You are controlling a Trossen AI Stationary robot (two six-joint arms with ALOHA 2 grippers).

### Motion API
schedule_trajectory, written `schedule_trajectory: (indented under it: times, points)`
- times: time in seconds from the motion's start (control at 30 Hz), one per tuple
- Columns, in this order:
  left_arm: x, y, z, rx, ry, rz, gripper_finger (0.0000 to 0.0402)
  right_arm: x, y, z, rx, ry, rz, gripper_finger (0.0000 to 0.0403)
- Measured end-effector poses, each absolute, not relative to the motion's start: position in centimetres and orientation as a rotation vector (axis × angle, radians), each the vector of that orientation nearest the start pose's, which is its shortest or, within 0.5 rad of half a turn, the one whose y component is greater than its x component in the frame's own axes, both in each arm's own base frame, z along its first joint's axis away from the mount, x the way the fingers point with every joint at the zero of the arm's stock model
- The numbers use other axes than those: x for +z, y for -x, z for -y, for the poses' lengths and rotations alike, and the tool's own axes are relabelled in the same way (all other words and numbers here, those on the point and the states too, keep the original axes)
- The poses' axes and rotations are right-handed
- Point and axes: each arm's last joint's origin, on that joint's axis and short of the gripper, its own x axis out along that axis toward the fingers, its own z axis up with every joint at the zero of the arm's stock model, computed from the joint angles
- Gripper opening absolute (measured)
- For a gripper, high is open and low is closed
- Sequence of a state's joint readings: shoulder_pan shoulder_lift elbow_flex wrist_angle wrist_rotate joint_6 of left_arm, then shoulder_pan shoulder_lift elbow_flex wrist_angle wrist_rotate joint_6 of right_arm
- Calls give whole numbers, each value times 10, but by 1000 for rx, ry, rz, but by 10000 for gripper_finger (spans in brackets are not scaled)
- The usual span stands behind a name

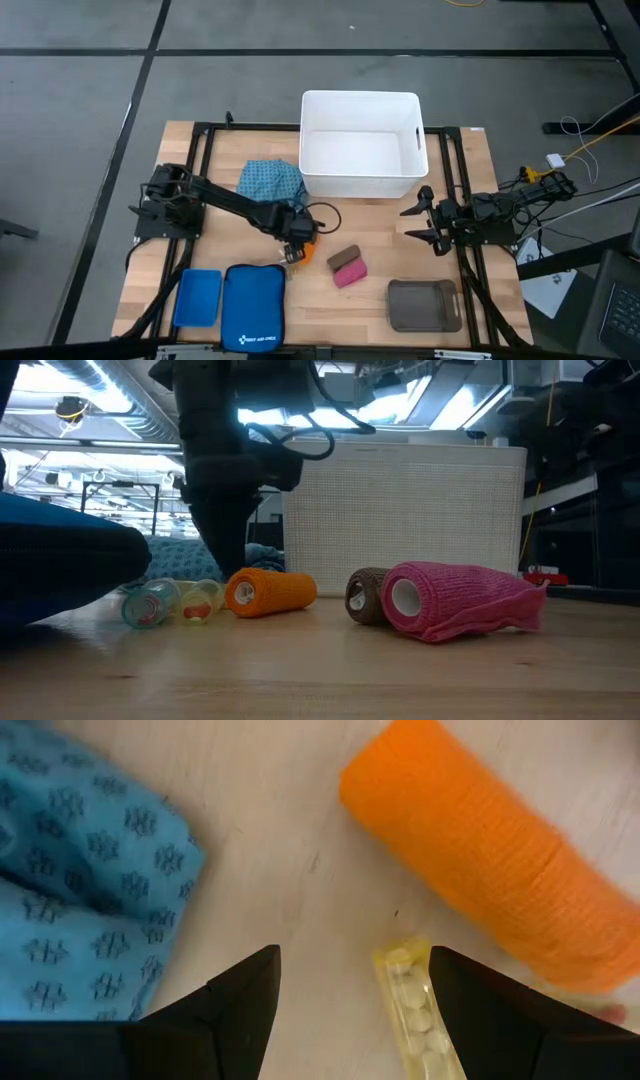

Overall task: Pick & place medical supplies in basket/bin
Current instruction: Put the top yellow pill bottle into the blue bin

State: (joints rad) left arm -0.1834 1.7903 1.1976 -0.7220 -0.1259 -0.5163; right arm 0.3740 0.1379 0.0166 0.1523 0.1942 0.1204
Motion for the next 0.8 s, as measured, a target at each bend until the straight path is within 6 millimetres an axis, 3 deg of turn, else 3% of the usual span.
schedule_trajectory:
  times: [0.7, 0.8]
  points:
    - [178, -330, 57, 392, 316, -1293, 255, 172, -100, -33, 182, -131, 15, 255]
    - [171, -332, 58, 398, 332, -1312, 255, 172, -100, -33, 184, -130, 14, 255]
